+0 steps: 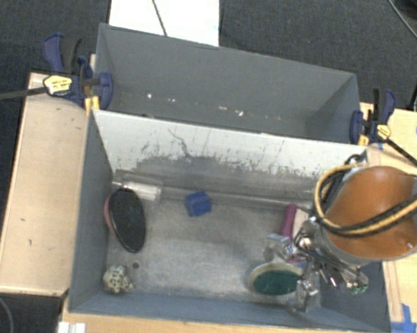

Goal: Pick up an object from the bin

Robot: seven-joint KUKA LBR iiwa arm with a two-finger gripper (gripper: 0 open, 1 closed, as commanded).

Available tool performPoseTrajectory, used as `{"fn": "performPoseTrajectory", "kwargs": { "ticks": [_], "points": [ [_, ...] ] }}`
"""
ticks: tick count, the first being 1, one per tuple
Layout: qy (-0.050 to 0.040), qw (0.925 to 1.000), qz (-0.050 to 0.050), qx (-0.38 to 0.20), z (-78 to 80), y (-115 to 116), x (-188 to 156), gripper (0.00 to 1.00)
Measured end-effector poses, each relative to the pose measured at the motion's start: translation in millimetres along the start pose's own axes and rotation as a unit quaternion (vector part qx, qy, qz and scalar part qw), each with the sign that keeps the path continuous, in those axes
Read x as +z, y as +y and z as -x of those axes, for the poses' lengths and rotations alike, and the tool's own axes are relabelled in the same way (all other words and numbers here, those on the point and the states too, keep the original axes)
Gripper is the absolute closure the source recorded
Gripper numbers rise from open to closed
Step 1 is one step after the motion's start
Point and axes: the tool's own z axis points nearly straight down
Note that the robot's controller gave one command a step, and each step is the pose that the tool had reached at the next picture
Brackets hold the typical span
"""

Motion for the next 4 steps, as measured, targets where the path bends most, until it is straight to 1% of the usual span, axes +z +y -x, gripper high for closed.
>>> {"fn": "performPoseTrajectory", "kwargs": {
  "ticks": [1,2,3,4],
  "points": [
    [-0.0073,0.9997,-0.005,-0.022,-5.3,-16.1,35.4,0.00],
    [-0.0047,0.9998,-0.003,-0.021,-2.3,-16.8,34.0,0.00],
    [-0.0015,0.9998,-0.002,-0.021,-4.4,-16.0,35.4,1.00],
    [-0.0019,0.9998,-0.002,-0.018,-2.8,-16.4,-10.4,1.00]
  ]
}}
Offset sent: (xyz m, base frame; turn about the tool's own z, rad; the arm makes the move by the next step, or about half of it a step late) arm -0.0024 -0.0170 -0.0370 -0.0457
